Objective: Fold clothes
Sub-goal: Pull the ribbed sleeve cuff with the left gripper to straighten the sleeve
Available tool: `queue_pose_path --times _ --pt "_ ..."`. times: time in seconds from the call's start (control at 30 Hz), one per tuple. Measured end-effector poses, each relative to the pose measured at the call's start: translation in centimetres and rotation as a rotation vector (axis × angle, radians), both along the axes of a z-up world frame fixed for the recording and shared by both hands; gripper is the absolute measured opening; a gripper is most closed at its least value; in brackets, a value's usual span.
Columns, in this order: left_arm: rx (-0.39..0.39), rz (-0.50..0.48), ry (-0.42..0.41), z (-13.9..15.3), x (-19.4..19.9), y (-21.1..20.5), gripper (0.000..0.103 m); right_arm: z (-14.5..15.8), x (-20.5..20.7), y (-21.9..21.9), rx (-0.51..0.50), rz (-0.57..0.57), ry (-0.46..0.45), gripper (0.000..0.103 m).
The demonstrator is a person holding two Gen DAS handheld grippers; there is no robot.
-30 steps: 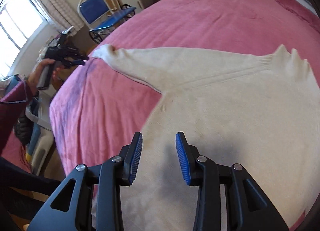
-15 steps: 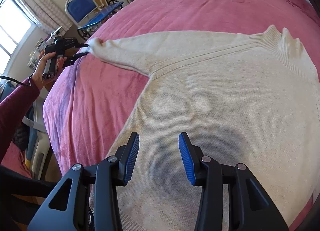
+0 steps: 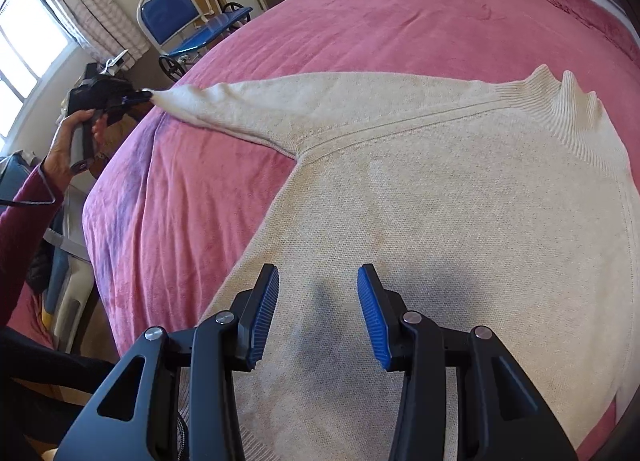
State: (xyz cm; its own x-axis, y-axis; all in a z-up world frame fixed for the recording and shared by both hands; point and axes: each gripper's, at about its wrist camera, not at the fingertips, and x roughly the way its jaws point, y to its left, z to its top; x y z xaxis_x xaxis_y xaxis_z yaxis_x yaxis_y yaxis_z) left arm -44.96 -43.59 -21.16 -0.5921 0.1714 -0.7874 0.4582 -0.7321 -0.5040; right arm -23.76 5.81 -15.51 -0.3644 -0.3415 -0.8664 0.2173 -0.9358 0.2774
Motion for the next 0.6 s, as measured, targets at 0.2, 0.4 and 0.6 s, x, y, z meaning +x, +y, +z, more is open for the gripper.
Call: queue_pose_path --times 0.2,0.4,0.6 --pt "-0.02 -0.013 -0.33 -5.6 -0.1 -0.9 0.005 -0.4 -1.0 -0.8 -0.002 0.015 -0.008 0.044" --pt "-0.024 0.121 -0.148 -1.7 2.3 -4.1 0.01 1.6 -7.6 -4.7 -0.021 0.118 0.002 0.044" --pt "0.05 -0.043 -0.126 -0.2 -2.0 -2.7 0.015 -0.1 -17.0 -8.0 -0.037 0.122 -0.103 0.044"
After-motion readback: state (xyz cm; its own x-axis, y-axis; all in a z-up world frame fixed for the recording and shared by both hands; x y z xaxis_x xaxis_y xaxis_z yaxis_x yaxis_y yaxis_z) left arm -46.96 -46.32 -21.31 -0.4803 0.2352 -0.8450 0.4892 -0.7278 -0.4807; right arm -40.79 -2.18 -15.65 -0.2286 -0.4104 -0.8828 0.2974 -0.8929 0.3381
